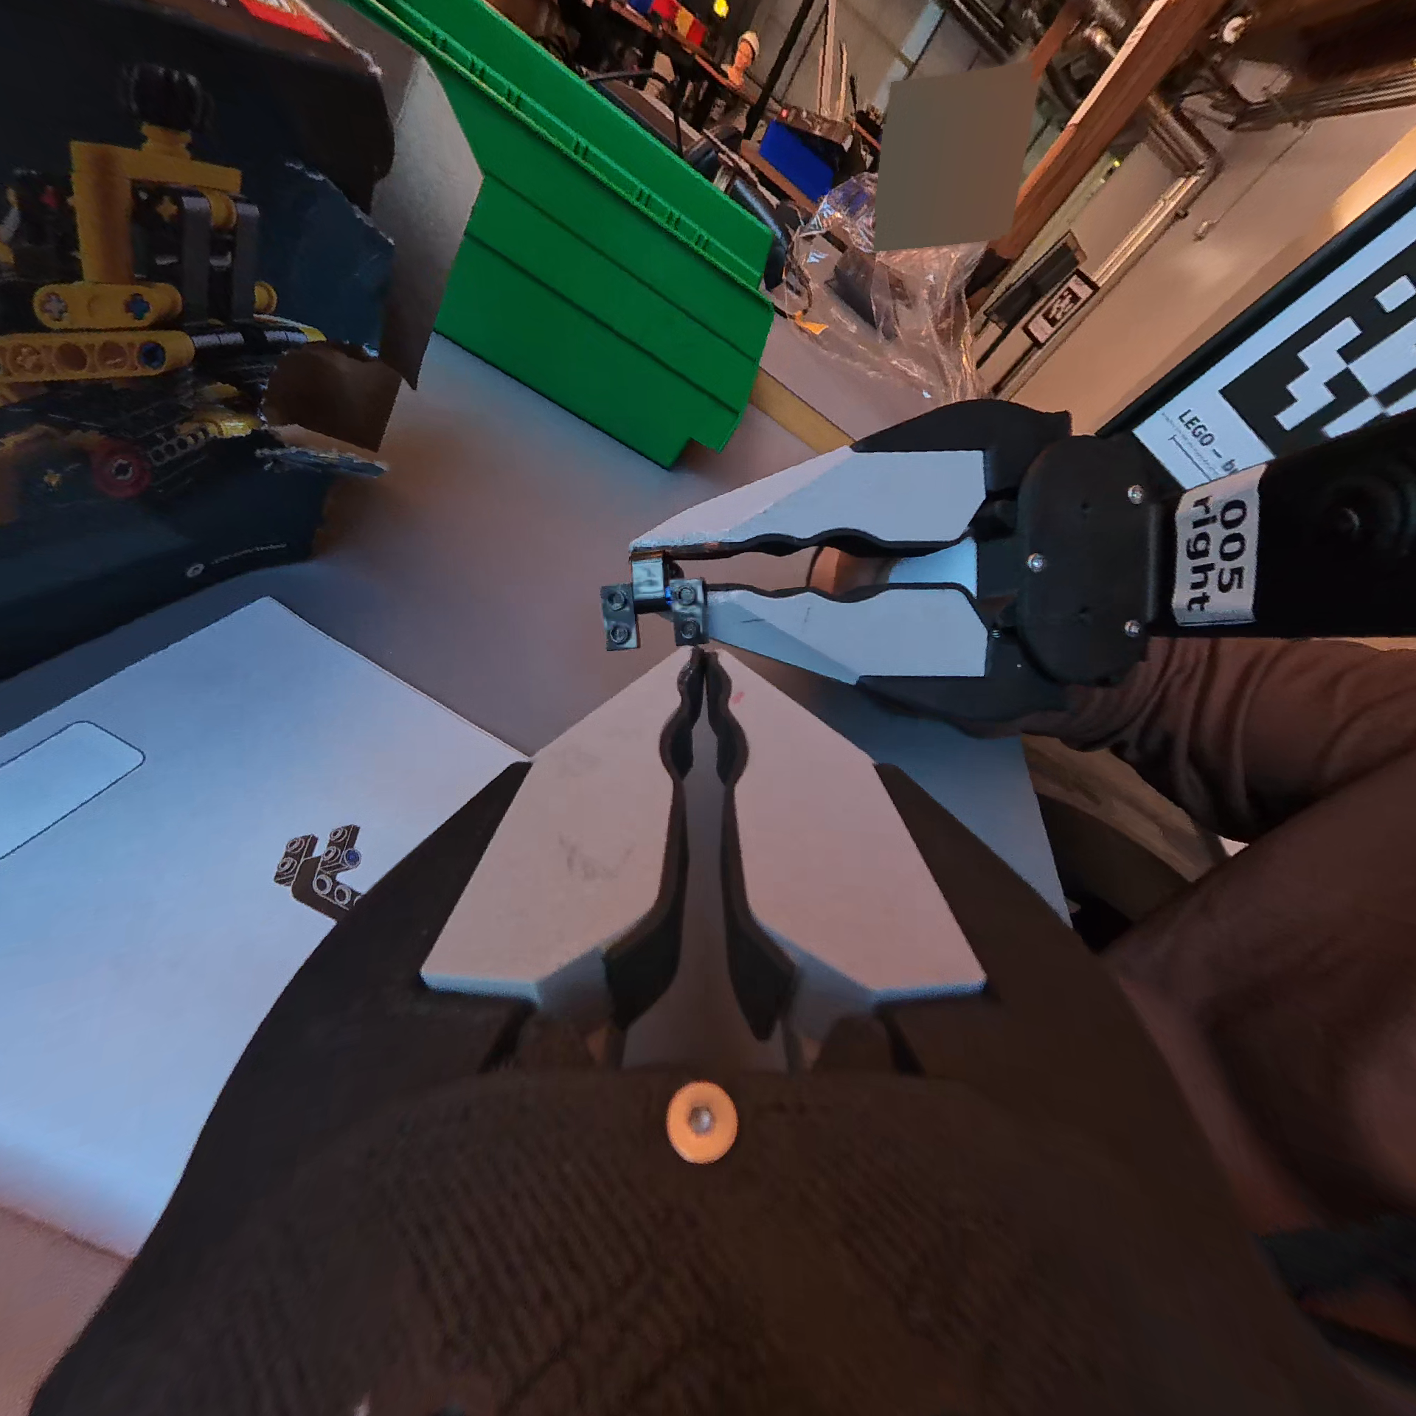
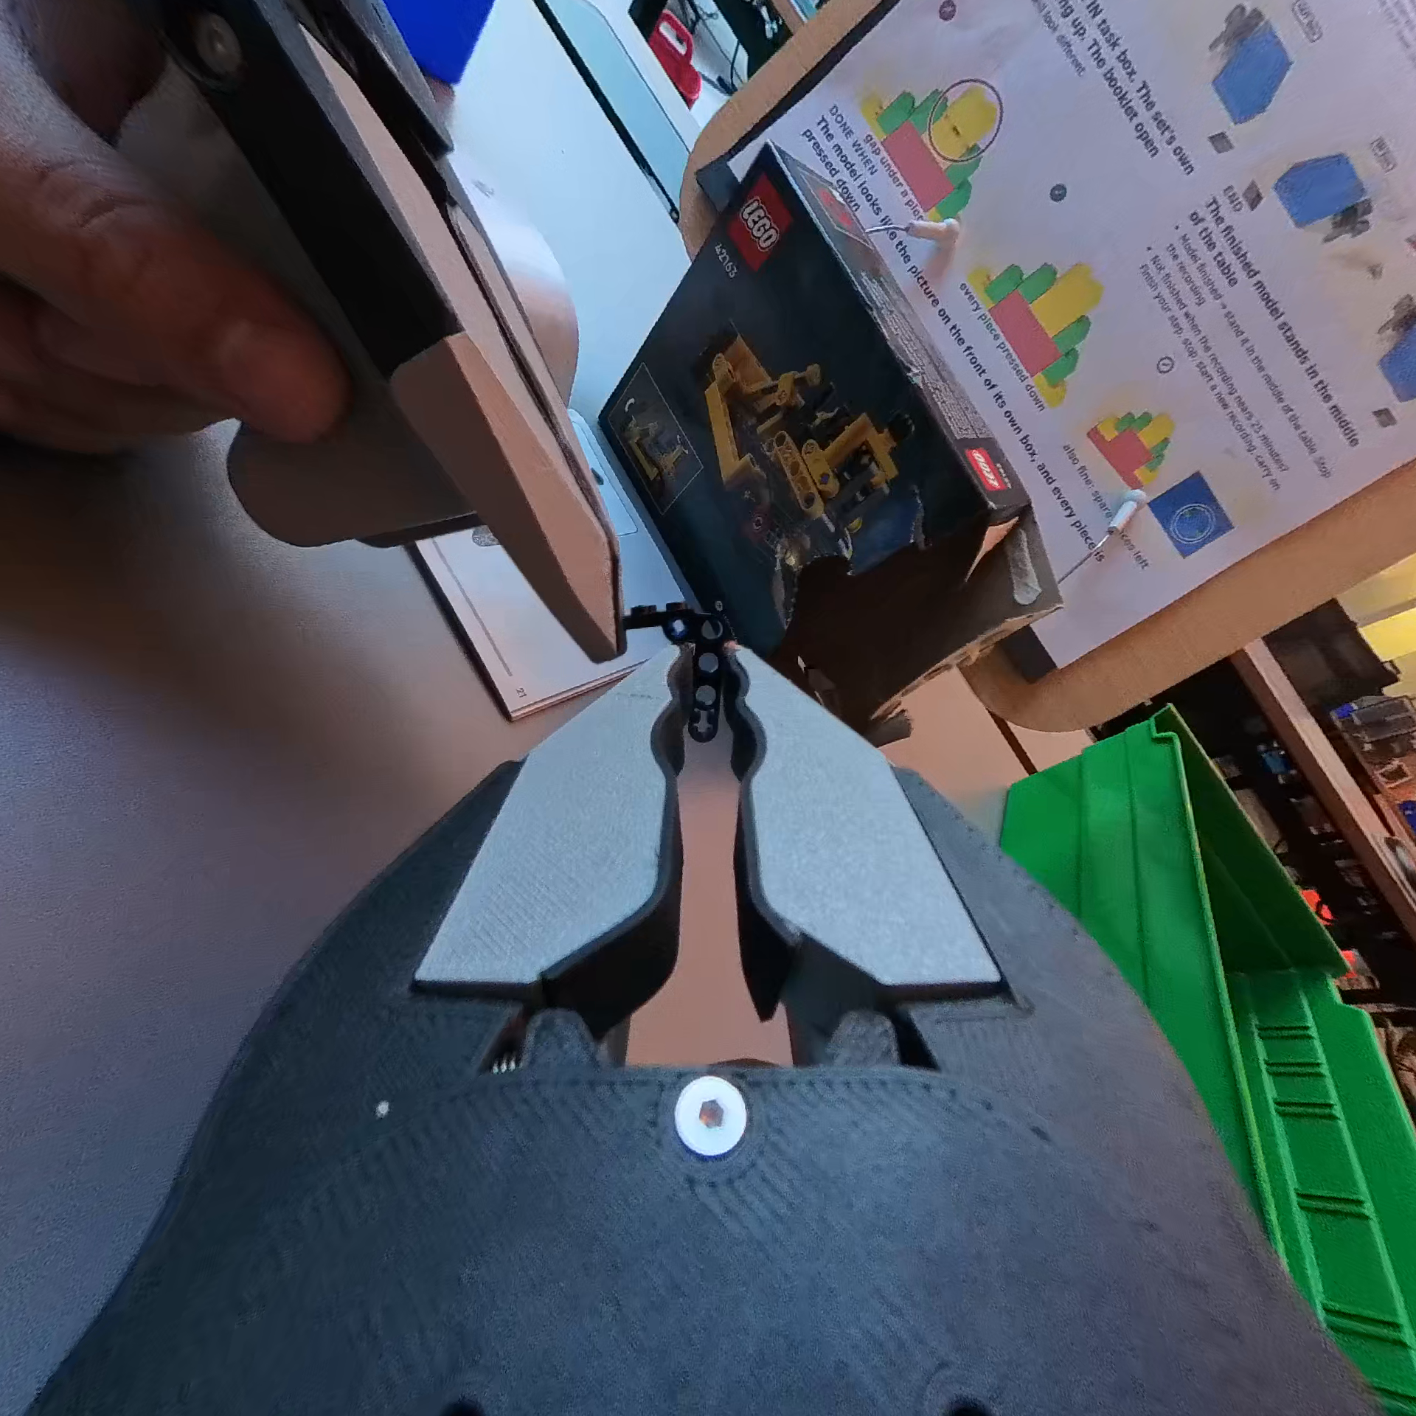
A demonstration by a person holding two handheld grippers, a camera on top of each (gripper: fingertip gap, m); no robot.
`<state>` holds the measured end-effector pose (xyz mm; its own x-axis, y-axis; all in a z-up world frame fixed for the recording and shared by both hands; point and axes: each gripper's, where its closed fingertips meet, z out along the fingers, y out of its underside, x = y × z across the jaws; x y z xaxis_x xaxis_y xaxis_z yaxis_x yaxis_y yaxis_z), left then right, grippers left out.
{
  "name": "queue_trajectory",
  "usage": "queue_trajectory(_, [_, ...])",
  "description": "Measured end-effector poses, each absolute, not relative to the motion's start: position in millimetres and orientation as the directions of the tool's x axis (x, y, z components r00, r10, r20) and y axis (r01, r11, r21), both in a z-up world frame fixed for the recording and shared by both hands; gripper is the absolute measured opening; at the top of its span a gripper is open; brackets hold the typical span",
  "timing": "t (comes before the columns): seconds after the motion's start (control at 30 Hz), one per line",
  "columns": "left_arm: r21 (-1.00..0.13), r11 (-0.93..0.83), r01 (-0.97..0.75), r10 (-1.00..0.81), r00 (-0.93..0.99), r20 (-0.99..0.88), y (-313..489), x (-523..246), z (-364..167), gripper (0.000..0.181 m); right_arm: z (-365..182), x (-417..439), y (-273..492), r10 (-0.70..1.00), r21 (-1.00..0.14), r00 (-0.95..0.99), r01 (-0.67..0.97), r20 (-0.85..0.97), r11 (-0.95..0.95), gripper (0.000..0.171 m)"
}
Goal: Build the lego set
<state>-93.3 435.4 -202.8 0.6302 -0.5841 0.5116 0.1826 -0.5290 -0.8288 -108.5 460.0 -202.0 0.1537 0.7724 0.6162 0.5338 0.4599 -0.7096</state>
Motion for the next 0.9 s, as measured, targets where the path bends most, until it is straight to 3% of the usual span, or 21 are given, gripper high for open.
queue_trajectory(0.57, [-0.818, -0.539, 0.199, -0.578, 0.619, 0.532, 436, -94, -203, 0.000, -203, -108, 462, 0.767, -0.704, 0.144, 0.528, 0.626, 0.475, 0.004])
queue_trajectory(0.73, [-0.816, -0.530, 0.232, -0.576, 0.608, 0.547, 437, -97, -199, 0.000, -191, -108, 458, 0.819, -0.775, 0.114, 0.417, 0.563, 0.475, 0.004])
queue_trajectory(0.9, [-0.837, -0.500, 0.223, -0.615, 0.589, 0.524, 433, -94, -193, 0.001, -169, -99, 446, 0.917, -0.902, -0.066, 0.161, 0.394, 0.400, 0.004])
